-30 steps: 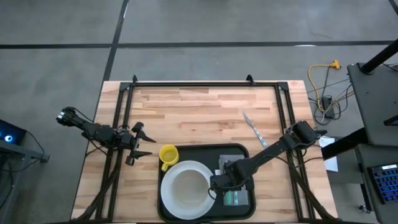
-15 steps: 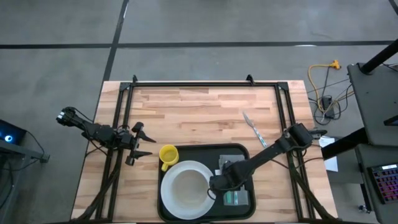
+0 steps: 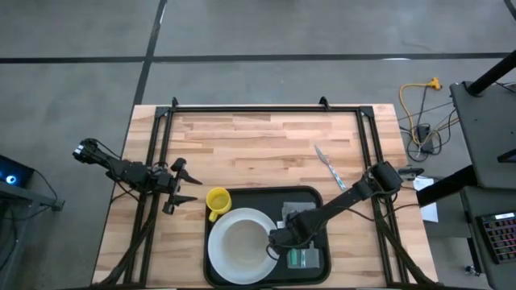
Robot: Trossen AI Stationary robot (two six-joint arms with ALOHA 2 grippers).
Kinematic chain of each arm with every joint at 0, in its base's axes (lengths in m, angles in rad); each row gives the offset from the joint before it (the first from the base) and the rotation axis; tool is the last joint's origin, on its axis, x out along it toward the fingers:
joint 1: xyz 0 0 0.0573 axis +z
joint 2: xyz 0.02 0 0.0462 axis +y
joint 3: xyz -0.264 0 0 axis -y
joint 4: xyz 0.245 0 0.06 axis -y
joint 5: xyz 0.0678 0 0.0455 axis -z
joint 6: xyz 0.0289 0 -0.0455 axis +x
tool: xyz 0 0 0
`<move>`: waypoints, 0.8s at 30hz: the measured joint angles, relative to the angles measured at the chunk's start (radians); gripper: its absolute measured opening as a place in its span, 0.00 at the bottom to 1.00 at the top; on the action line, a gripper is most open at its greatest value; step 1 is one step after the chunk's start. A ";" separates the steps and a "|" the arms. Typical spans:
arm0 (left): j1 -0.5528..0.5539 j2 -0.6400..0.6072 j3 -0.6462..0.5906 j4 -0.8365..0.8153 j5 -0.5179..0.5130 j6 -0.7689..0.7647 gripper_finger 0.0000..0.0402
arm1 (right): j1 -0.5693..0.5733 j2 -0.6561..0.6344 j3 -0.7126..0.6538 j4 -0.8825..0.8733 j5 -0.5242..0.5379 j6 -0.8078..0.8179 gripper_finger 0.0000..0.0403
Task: Set up tray
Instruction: Put the green spoon to the left of the white fork on the gray napkin on the black serving tray, then put the white knife to the right of the white fork on the gray napkin on the black serving tray
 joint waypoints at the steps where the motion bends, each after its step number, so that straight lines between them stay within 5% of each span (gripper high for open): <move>1: 0.000 0.000 0.000 0.000 0.000 0.000 0.56 | -0.001 0.000 0.000 -0.001 -0.006 0.000 0.23; 12: 0.000 0.000 0.000 0.000 0.000 0.000 0.56 | 0.001 -0.014 -0.003 -0.013 -0.014 -0.004 0.36; 24: 0.000 0.000 0.000 0.000 0.000 0.000 0.56 | 0.000 -0.047 0.023 -0.018 -0.014 -0.037 0.32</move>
